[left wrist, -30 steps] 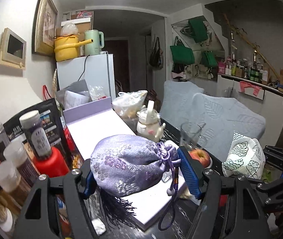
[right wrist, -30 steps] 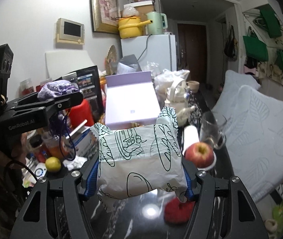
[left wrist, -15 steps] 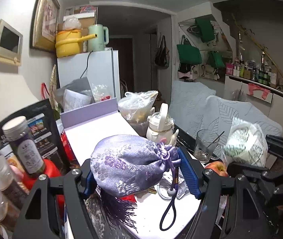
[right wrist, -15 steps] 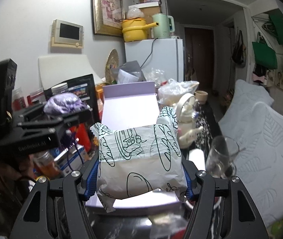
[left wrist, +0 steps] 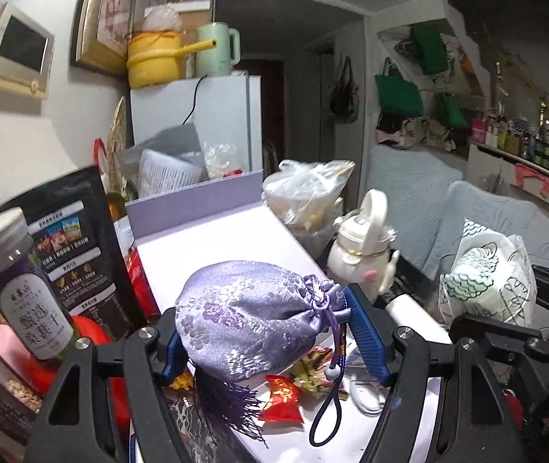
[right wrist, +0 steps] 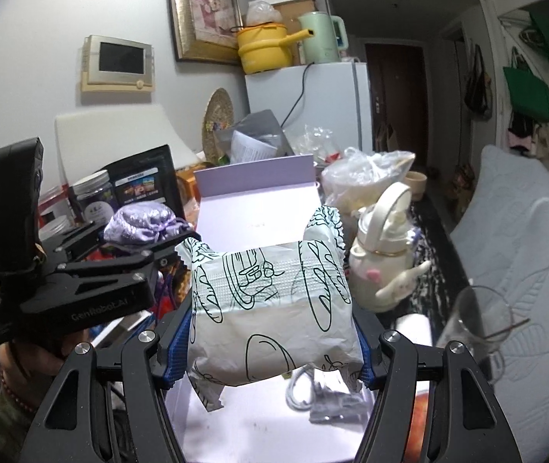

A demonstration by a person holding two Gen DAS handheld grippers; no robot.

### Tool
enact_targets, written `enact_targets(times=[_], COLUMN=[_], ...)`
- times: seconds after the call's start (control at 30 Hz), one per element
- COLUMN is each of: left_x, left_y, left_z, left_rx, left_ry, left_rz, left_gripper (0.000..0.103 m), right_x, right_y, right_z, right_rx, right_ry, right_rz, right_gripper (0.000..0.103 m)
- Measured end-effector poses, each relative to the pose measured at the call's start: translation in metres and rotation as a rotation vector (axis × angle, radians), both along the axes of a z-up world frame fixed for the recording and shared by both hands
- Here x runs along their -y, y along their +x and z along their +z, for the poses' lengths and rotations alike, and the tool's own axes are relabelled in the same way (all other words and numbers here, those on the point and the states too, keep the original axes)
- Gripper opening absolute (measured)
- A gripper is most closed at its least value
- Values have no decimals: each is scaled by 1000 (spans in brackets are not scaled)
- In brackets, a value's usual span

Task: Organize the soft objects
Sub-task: 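Carry the purple pouch and white packet with both tools over the lilac box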

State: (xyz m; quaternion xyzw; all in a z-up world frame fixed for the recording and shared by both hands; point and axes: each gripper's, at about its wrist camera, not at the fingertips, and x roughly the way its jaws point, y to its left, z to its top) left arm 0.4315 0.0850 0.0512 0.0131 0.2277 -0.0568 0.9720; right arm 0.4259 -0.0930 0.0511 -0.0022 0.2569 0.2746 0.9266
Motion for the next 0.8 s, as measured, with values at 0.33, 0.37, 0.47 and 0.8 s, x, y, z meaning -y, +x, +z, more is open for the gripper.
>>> enact_targets(times=[0.33,0.37,0.47,0.8], left_x=[-6,-5,-2,14], left_y=[31,33,41,61], left_z=[-32,-35,-45,-85], left_rx=[-76,-81,-102,-183], left_ry=[33,37,48,127], left_rz=[33,32,19,8], left_gripper=[71,71,71,71], right_x=[-21,-20,-19,-17], right_y=[33,34,40,68], right_z=[-21,-22,-31,-66], right_rx=[-60,-63,-91,-211], right_ry=[-10,-14,-27,-17], right_rz=[36,36,28,14], right_gripper=[66,66,66,66])
